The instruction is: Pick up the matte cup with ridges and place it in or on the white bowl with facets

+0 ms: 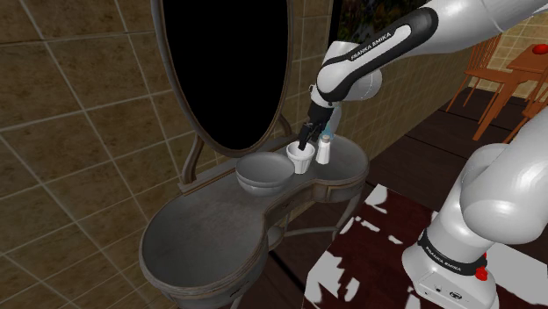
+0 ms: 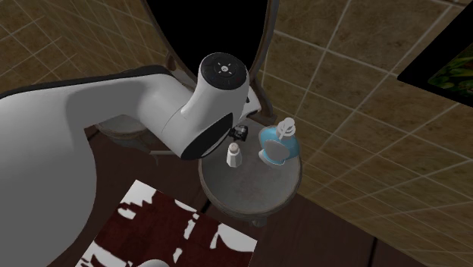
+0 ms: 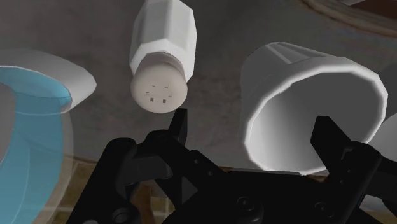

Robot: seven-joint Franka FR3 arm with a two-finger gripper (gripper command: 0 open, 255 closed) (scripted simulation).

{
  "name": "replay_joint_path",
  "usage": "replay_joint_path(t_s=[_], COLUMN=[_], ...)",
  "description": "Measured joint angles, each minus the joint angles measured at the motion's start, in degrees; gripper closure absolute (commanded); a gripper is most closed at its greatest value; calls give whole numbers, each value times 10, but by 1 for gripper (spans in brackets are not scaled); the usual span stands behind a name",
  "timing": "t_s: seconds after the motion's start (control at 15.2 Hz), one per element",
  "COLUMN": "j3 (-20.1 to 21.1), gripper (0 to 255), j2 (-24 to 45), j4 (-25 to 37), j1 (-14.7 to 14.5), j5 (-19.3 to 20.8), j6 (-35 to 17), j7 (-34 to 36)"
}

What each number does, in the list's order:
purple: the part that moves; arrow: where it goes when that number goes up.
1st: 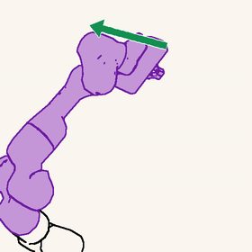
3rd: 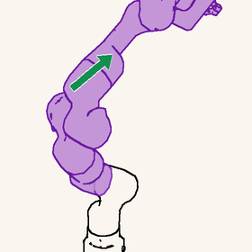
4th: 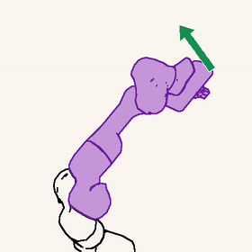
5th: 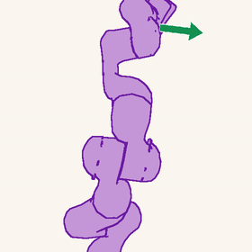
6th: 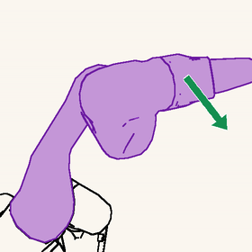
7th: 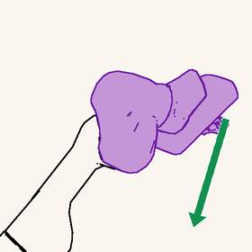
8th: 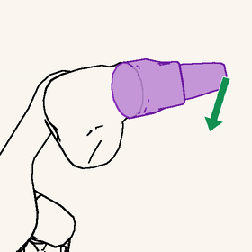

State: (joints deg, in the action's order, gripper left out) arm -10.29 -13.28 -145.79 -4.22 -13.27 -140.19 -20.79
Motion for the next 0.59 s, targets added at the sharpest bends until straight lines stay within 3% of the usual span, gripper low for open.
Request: replay_joint_path(t_s=[0.53, 0.59], j3=[0, 0], gripper=[0, 255], j2=[16, 16], j4=[-5, -5], j1=[-4, -4], j5=[-10, -10], j6=[-21, -21], j7=[-7, -7])
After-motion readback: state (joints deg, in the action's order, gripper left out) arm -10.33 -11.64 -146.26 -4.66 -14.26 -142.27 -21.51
